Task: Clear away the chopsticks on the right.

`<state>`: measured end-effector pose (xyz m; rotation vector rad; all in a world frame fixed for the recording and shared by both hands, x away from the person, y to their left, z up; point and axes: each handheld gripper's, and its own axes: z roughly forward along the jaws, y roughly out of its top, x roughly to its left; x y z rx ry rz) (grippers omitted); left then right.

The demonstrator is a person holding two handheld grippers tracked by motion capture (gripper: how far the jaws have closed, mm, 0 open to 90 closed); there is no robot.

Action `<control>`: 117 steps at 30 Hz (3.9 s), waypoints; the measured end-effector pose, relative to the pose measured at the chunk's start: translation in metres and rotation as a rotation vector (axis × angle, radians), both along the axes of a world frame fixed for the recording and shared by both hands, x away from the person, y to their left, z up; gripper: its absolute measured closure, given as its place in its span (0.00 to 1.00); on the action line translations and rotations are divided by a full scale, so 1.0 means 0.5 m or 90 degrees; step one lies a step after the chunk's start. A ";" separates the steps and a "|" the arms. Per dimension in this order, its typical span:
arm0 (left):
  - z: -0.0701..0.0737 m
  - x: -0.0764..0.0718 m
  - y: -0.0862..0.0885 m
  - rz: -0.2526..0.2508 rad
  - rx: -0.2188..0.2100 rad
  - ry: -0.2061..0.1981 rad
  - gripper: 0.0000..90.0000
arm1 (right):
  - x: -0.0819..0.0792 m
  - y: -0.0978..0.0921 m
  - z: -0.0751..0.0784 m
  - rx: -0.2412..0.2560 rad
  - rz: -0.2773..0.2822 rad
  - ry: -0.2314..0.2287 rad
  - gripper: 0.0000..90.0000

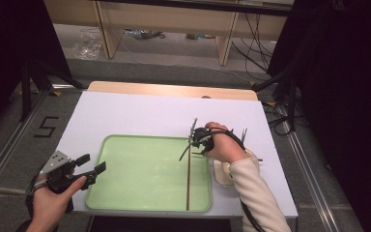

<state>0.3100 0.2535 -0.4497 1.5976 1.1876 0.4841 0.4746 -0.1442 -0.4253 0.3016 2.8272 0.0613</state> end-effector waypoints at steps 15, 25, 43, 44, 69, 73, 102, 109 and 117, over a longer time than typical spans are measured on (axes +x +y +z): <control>0.000 0.000 0.000 -0.001 0.001 0.000 0.30 | -0.001 0.006 -0.016 -0.029 0.019 0.017 0.71; 0.000 0.000 0.000 -0.002 0.002 0.000 0.30 | 0.000 0.010 -0.025 -0.037 0.035 0.023 0.76; 0.000 0.000 0.000 -0.002 -0.001 -0.001 0.30 | 0.002 0.015 -0.044 -0.047 0.056 0.033 0.92; 0.000 0.000 0.000 -0.002 -0.001 -0.001 0.30 | 0.002 0.015 -0.044 -0.047 0.056 0.033 0.92; 0.000 0.000 0.000 0.000 -0.003 -0.001 0.30 | -0.016 0.026 -0.024 -0.069 0.061 -0.026 0.97; 0.000 0.000 0.000 -0.001 -0.002 -0.001 0.30 | -0.010 0.025 -0.012 -0.057 0.094 -0.060 0.97; 0.000 0.000 0.000 0.000 -0.002 -0.001 0.30 | -0.024 -0.006 0.110 0.163 -0.032 -0.239 0.97; 0.000 0.000 0.000 -0.001 -0.003 -0.001 0.30 | -0.030 -0.010 0.130 0.207 -0.038 -0.257 0.97; 0.000 0.000 0.000 0.000 -0.003 -0.001 0.30 | -0.034 -0.019 0.153 0.280 -0.069 -0.268 0.97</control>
